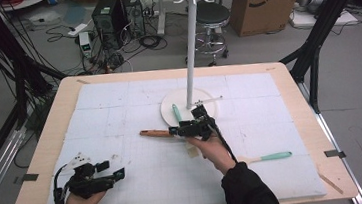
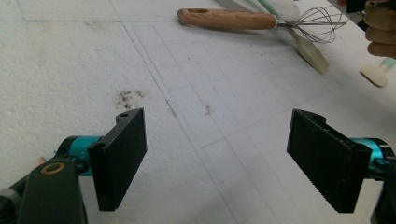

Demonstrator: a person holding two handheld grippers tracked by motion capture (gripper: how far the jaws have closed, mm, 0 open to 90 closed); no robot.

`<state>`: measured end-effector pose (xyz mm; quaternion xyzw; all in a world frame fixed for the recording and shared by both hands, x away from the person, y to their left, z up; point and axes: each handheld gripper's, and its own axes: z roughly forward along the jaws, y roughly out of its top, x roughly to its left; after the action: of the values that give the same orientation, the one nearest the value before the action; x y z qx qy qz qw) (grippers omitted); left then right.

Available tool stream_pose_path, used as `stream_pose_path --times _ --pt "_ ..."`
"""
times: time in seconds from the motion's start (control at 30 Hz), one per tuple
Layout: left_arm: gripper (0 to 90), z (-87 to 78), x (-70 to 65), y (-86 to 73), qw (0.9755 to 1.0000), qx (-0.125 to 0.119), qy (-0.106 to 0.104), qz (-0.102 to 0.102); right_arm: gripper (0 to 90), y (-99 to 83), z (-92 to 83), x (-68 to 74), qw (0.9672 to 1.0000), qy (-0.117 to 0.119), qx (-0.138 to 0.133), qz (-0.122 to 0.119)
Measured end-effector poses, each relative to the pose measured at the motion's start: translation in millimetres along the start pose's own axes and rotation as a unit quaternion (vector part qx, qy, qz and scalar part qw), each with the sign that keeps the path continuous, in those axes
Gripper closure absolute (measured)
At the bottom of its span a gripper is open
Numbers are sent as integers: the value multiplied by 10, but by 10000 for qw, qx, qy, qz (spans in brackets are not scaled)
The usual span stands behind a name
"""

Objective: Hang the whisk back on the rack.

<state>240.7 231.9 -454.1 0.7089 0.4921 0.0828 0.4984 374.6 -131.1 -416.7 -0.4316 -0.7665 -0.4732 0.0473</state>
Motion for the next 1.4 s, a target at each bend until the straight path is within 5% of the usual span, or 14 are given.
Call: stream_pose_path --times 0.33,0.6,0.77,1.1,1.4 --pt "206 4 -5 0 10000 12 -24 9 387 69 212 -115 9984 -62 560 -88" --pt "206 7 -9 -1 10000 8 -24 3 398 94 335 -33 9948 -144 976 -236" --pt "206 5 -7 -1 10000 10 -35 1 411 112 389 51 9899 -301 1288 -502" --pt "207 6 -7 1 10000 36 -19 25 461 92 419 95 9859 -372 1478 -687" --pt "207 7 -6 -1 10000 23 -23 5 508 107 523 195 9774 -630 1738 -1030"
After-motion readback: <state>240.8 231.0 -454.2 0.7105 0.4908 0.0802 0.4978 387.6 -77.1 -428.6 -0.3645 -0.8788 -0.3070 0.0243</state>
